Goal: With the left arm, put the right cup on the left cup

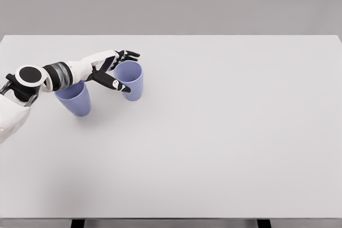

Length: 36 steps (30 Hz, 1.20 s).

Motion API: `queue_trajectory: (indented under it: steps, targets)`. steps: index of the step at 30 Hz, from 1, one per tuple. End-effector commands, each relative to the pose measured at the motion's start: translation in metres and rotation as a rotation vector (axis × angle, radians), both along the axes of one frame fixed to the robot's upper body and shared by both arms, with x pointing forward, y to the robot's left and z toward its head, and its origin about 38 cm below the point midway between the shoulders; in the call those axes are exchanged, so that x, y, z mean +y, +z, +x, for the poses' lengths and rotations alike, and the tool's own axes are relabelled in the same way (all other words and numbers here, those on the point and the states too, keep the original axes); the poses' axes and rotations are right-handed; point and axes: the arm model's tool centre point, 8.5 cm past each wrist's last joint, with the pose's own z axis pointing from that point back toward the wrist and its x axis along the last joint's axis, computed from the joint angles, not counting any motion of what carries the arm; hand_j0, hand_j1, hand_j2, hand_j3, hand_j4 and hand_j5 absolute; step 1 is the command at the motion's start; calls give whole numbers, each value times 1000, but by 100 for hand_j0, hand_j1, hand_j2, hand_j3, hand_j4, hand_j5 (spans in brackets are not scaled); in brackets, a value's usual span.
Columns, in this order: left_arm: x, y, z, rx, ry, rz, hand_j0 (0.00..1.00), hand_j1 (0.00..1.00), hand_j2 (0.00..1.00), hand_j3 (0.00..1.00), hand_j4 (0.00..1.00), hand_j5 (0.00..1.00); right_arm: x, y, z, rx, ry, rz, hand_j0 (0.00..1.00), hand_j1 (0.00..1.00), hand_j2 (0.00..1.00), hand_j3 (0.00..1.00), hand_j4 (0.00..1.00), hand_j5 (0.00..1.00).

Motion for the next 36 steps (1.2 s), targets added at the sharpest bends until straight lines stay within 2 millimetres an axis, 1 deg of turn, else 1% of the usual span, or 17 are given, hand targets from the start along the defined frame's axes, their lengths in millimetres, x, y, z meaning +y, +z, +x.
queue_trajectory:
  steps: [1,3,5,6,8,13,16,21,24,30,33,36]
  targets:
    - [0,1,0,-5,-1,6,86,86,86,86,86,86,0,0,0,0,0,0,100,100,100,100,100,100]
    - [-1,1,0,-6,-3,4,82,82,82,82,82,82,0,0,0,0,0,0,100,100,100,100,100,100]
    - [0,1,0,-7,-1,5,81,81,81,81,81,81,0,0,0,0,0,0,100,100,100,100,100,100]
    - [0,2,0,-9,-1,5,78,78,78,78,78,78,0,0,0,0,0,0,100,100,100,100,100,100]
    - [0,3,0,-10,-2,1,78,78,78,78,78,78,0,0,0,0,0,0,100,100,100,100,100,100]
    - [-4,12,0,-29,-14,-13,78,78,78,78,78,78,0,0,0,0,0,-2,100,100,100,100,100,100]
    - [-7,22,-2,-51,-27,-28,76,76,76,76,76,76,0,0,0,0,0,0,100,100,100,100,100,100]
    - [-13,34,-5,-79,-49,-39,76,76,76,76,76,76,0,0,0,-1,0,0,100,100,100,100,100,100]
    - [-9,41,-8,-98,-55,-35,76,76,76,76,76,76,0,0,0,0,0,0,100,100,100,100,100,100]
    - [-8,52,-13,-125,-67,-35,76,76,76,76,76,76,0,0,0,0,0,0,100,100,100,100,100,100]
    - [0,61,-19,-124,-74,-50,76,76,76,76,76,76,0,0,0,0,0,0,100,100,100,100,100,100]
    - [0,64,-21,-129,-81,-49,76,76,76,76,76,76,0,0,0,0,0,0,100,100,100,100,100,100]
